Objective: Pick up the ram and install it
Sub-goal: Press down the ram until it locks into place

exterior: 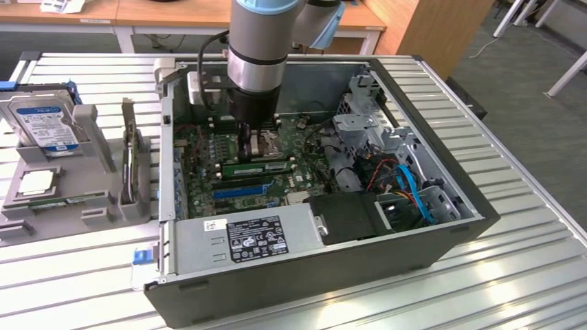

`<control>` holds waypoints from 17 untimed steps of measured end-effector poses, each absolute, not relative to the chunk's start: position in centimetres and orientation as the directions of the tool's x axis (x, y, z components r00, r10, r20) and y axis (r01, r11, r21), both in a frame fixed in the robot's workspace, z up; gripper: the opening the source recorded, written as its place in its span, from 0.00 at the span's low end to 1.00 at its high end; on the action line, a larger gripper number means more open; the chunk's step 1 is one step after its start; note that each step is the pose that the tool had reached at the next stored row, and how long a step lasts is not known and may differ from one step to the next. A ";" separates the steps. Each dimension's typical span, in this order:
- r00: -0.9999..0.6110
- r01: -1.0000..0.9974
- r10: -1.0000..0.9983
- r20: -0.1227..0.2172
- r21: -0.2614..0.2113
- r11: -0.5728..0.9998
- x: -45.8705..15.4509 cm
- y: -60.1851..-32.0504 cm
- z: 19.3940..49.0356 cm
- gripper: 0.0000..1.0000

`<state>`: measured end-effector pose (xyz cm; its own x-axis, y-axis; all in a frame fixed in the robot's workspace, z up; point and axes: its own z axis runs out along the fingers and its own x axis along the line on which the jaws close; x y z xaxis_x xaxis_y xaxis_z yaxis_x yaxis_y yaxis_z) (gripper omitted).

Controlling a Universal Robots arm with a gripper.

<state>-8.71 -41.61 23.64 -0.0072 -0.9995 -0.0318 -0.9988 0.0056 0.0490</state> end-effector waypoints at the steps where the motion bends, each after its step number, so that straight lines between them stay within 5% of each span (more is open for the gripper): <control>1: -0.007 -0.999 -0.999 -0.032 0.049 0.006 -8.7 -41.6 23.6 0.10; 17: -0.007 -0.999 -0.999 -0.032 0.049 0.006 -8.7 -41.6 22.9 0.10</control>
<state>-8.72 -41.61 22.85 -0.0071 -0.9995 -0.0316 -0.9988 0.0056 0.0489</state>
